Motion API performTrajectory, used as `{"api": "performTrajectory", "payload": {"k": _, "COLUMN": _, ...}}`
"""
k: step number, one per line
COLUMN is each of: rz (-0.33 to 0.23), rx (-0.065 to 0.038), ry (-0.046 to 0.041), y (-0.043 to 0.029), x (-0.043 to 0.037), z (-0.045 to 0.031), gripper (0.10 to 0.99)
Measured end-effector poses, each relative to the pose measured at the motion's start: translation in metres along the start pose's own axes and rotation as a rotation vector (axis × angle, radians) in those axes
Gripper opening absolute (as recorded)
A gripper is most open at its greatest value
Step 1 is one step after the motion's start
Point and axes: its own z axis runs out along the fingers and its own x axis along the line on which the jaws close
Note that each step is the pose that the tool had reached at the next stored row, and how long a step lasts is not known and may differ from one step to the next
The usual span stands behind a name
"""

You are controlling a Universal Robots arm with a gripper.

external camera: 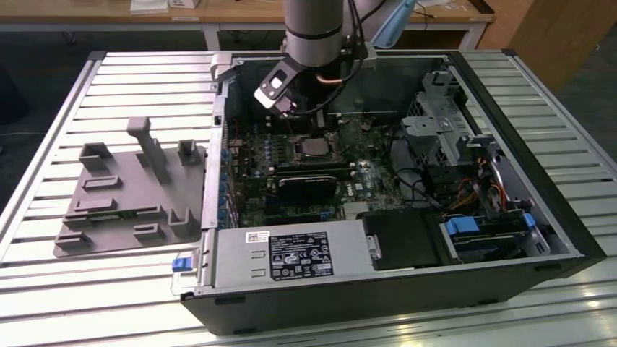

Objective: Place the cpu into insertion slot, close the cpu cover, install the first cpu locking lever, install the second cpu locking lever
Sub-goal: 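Place the cpu into insertion slot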

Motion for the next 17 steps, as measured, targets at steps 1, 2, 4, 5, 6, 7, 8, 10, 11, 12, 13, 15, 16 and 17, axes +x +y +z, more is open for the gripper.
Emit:
{"api": "performTrajectory", "payload": {"k": 1, "rz": 0.000, "rx": 0.000, "ry": -0.0001, "y": 0.0004, "x": 0.0002, "z": -0.0041, "gripper": 0.106}}
{"api": "performTrajectory", "payload": {"k": 2, "rz": 0.000, "rx": -0.001, "ry": 0.0000, "y": 0.0008, "x": 0.0004, "z": -0.0080, "gripper": 0.106}}
{"api": "performTrajectory", "payload": {"k": 4, "rz": 0.000, "rx": -0.001, "ry": -0.0008, "y": 0.0016, "x": 0.0008, "z": -0.0156, "gripper": 0.106}}
{"api": "performTrajectory", "payload": {"k": 5, "rz": 0.000, "rx": -0.001, "ry": -0.0026, "y": 0.0018, "x": 0.0010, "z": -0.0188, "gripper": 0.106}}
{"api": "performTrajectory", "payload": {"k": 6, "rz": 0.000, "rx": -0.001, "ry": -0.0050, "y": 0.0021, "x": 0.0012, "z": -0.0218, "gripper": 0.106}}
{"api": "performTrajectory", "payload": {"k": 7, "rz": -0.001, "rx": -0.001, "ry": -0.0078, "y": 0.0024, "x": 0.0013, "z": -0.0247, "gripper": 0.106}}
{"api": "performTrajectory", "payload": {"k": 8, "rz": -0.001, "rx": -0.001, "ry": -0.0109, "y": 0.0027, "x": 0.0015, "z": -0.0275, "gripper": 0.106}}
{"api": "performTrajectory", "payload": {"k": 10, "rz": -0.002, "rx": -0.001, "ry": -0.0157, "y": 0.0034, "x": 0.0018, "z": -0.0334, "gripper": 0.106}}
{"api": "performTrajectory", "payload": {"k": 11, "rz": -0.002, "rx": -0.001, "ry": -0.0180, "y": 0.0036, "x": 0.0019, "z": -0.0361, "gripper": 0.106}}
{"api": "performTrajectory", "payload": {"k": 12, "rz": -0.002, "rx": -0.001, "ry": -0.0207, "y": 0.0039, "x": 0.0021, "z": -0.0390, "gripper": 0.106}}
{"api": "performTrajectory", "payload": {"k": 13, "rz": -0.002, "rx": -0.001, "ry": -0.0229, "y": 0.0041, "x": 0.0022, "z": -0.0410, "gripper": 0.106}}
{"api": "performTrajectory", "payload": {"k": 15, "rz": -0.003, "rx": -0.002, "ry": -0.0268, "y": 0.0043, "x": 0.0023, "z": -0.0420, "gripper": 0.106}}
{"api": "performTrajectory", "payload": {"k": 16, "rz": -0.003, "rx": -0.002, "ry": -0.0271, "y": 0.0043, "x": 0.0023, "z": -0.0420, "gripper": 0.106}}
{"api": "performTrajectory", "payload": {"k": 17, "rz": -0.003, "rx": -0.002, "ry": -0.0273, "y": 0.0042, "x": 0.0023, "z": -0.0421, "gripper": 0.106}}
